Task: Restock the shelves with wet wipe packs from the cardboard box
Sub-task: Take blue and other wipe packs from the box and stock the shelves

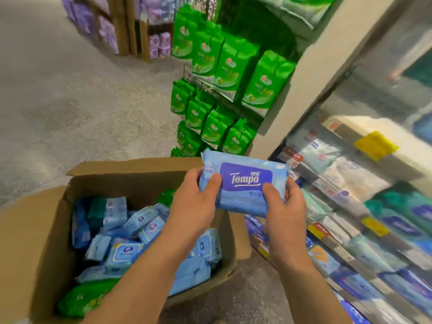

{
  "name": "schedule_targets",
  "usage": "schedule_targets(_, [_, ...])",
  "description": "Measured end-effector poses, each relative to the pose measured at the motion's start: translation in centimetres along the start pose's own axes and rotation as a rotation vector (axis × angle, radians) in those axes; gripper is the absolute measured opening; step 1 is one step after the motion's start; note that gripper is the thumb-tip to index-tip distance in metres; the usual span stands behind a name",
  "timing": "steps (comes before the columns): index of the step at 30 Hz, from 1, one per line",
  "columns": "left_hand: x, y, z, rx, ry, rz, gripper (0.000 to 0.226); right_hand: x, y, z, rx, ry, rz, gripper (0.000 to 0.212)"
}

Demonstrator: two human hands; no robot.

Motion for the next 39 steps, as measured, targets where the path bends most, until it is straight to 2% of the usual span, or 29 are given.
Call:
schedule_targets(3, [-0.8,3.0,-3.7,-0.025,0.083,0.041,0.029,0.3,-4.6,1.5,0.015,-0.057,-0.046,0.067])
schedule_targets(4, [-1.1,4.3,-4.8,-0.03,0.106,0.061,0.03,0.5,-6.3,1.8,0.029,-0.07,-0.057,0.059])
schedule_targets(6, [-1.7,7.3,-6.8,-0.018,0.172,0.082,0.03,0.7,-10.2,2.0,0.082,-0.087,-0.093,0.026])
schedule_targets(8, [-2.4,10.8,-8.7,0.018,0.242,0.101,0.031,0.7,-14.2,1.6,0.087,-0.087,-0.159,0.017])
schedule_targets(15, [-6.3,26.1,-13.2,0.052,0.375,0.256,0.034,1.2,-29.8,-1.3,0.057,-0.089,-0.316,0.02])
schedule_targets(19, [-8.7,34.4,-15.0,0.042,0.44,0.321,0.031,1.2,-38.4,-3.4,0.025,-0.069,-0.338,0.014])
schedule_targets(22, [-10.1,39.3,-16.4,0.04,0.46,0.399,0.041,0.9,-43.3,-4.6,0.039,-0.079,-0.38,0.026])
schedule_targets(25, [-10.9,43.0,-17.6,0.009,0.471,0.476,0.041,0.9,-46.6,-5.5,0.067,-0.096,-0.449,0.042])
schedule_targets(29, [-11.2,46.4,-18.8,0.036,0.502,0.53,0.039,1.4,-49.7,-6.2,0.15,-0.07,-0.487,0.032])
schedule_targets(33, [-9.8,49.0,-19.5,0.033,0.517,0.578,0.038,2.8,-51.6,-6.5,0.127,-0.095,-0.541,0.051])
schedule_targets(36, [-7.8,51.1,-19.8,0.03,0.522,0.608,0.04,4.6,-52.7,-7.2,0.126,-0.138,-0.549,0.04])
schedule_targets(39, [-5.4,53.1,-20.0,0.015,0.524,0.649,0.041,6.6,-53.6,-7.5,0.069,-0.164,-0.586,0.039])
Point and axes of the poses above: each hand's wrist, its own x-axis towards the middle knuckle, its own y-axis out of the palm, z = x × y, the point moved 1 cm from there along x, towards the middle knuckle, and after that the axes turned 9 degrees about z, right-handed, at the moved point
